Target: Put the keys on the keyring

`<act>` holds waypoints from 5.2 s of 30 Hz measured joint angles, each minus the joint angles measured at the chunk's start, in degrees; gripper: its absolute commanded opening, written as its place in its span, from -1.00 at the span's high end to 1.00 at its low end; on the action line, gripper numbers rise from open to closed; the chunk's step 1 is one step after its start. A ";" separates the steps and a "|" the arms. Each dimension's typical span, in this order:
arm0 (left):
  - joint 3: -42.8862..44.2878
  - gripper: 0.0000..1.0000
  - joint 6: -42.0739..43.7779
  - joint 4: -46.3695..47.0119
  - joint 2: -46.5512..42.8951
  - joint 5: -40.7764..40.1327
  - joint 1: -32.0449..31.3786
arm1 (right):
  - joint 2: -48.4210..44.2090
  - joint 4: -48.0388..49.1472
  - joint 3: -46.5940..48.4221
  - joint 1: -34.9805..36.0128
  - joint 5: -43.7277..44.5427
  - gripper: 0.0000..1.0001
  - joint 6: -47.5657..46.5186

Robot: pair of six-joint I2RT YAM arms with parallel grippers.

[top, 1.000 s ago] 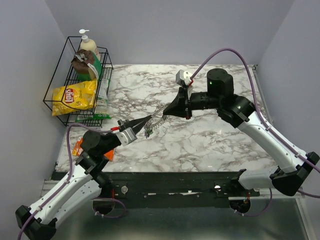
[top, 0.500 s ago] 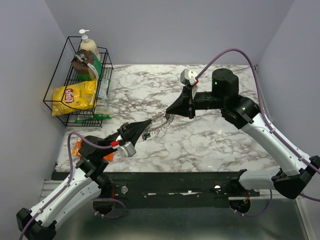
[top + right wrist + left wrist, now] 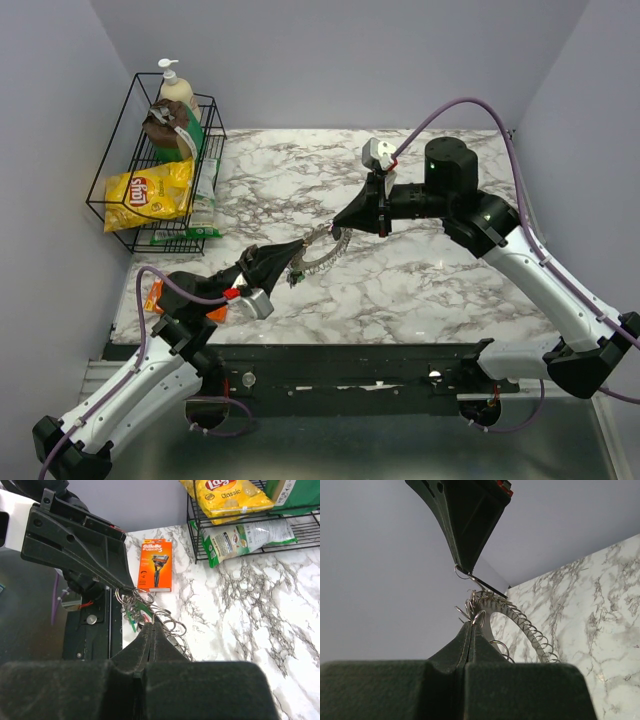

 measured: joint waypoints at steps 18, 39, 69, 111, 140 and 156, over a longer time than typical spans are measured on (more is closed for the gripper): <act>8.17 1.00 -10.27 -13.25 7.45 -6.60 0.02 | -4.52 2.01 -8.61 -4.42 6.40 0.99 3.72; 6.91 1.00 -25.16 -18.58 9.11 -12.98 0.90 | 6.95 7.52 -31.39 -5.55 2.54 -0.04 13.09; 5.99 1.00 -22.08 -19.39 7.98 1.77 0.94 | -1.62 16.61 -16.33 -5.40 -17.62 -0.19 7.56; 8.70 1.00 -22.73 -17.42 13.94 2.29 1.07 | 7.41 14.25 -17.07 -2.99 -17.97 0.10 4.98; 11.41 1.00 -22.27 -18.32 15.91 4.46 1.16 | 6.05 14.69 -16.98 -2.78 -15.32 0.36 8.55; 11.50 1.00 -23.23 -18.64 16.00 4.68 1.16 | 3.80 16.90 -16.98 -2.47 -15.41 0.43 10.01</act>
